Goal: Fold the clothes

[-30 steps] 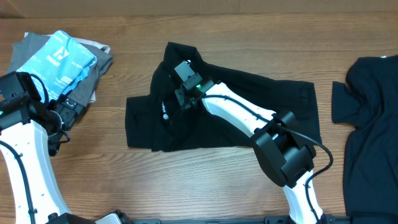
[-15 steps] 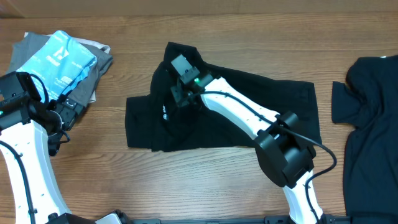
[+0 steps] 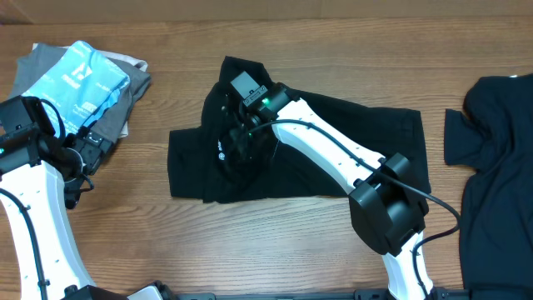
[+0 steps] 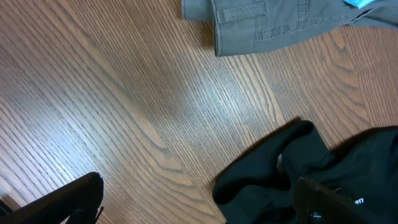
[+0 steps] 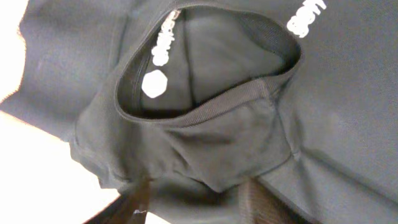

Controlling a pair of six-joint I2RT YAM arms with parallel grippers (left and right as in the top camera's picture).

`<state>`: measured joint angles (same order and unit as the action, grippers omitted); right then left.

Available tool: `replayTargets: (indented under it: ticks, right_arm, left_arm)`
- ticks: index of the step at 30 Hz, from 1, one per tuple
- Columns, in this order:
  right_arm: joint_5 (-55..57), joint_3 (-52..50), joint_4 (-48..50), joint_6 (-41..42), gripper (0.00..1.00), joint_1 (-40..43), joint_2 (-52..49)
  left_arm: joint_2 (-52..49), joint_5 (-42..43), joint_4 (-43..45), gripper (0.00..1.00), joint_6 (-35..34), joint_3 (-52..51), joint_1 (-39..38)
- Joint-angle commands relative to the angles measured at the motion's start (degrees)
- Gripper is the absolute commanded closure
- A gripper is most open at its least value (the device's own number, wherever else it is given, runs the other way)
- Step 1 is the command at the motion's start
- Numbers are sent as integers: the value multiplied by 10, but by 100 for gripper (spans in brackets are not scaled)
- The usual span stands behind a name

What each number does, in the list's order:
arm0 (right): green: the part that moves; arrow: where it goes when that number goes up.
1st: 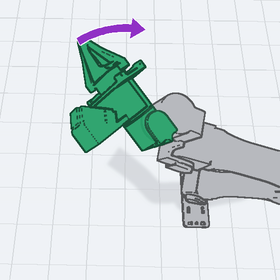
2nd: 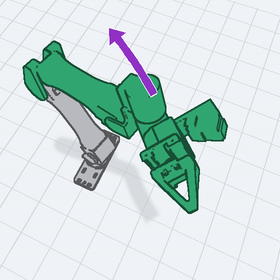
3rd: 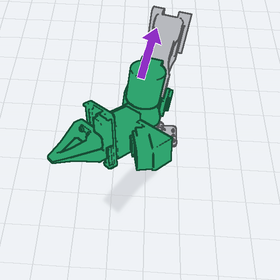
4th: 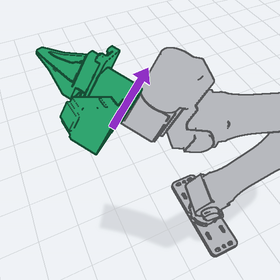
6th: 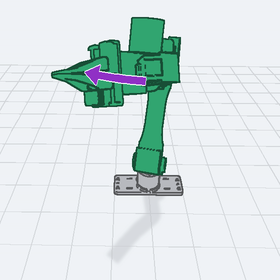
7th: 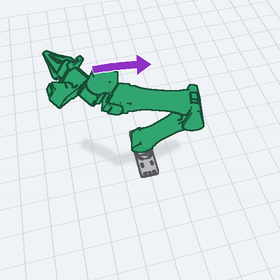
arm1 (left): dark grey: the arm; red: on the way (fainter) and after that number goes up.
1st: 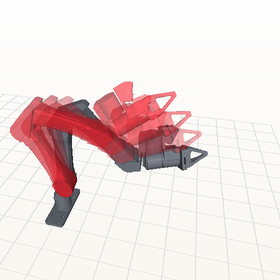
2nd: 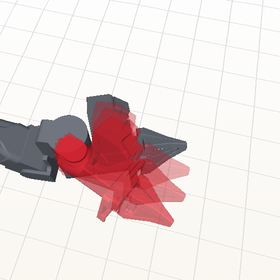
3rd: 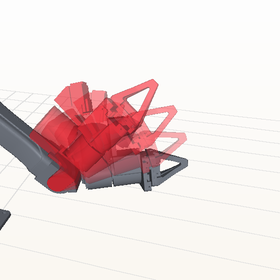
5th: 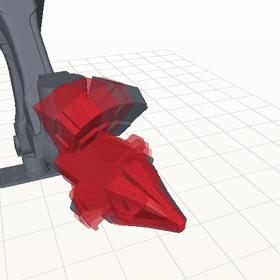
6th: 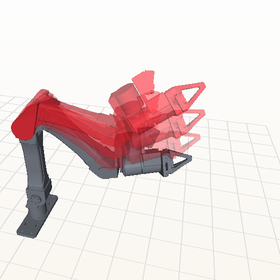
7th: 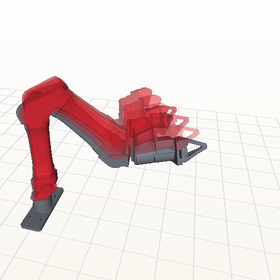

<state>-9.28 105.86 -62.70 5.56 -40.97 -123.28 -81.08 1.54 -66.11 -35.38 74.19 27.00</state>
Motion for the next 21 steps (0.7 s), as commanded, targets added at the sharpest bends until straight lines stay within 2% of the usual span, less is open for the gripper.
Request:
replayTargets:
  ticks: [1, 2, 5, 10, 14, 21]
  right_arm:
    - [-34, 10, 5, -71, 41, -1, 7]
    - [-46, 10, 7, -71, 36, -2, 7]
    - [-56, 10, 33, -83, 41, -2, 5]
    - [-52, 10, 54, -171, 46, -28, -9]
    - [3, 10, 81, -176, 46, -47, -20]
    - [2, 10, 91, -193, 46, -48, -62]
  left_arm:
    - [-4, 2, 0, 0, 11, 5, 0]
    - [-4, 2, 0, 0, 11, 5, 0]
    - [-4, 2, 0, 0, 11, 5, 0]
    - [-4, 2, 0, 0, 11, 5, 0]
    - [-4, 2, 0, 0, 11, 5, 0]
    - [-4, 2, 0, 0, 11, 5, 0]
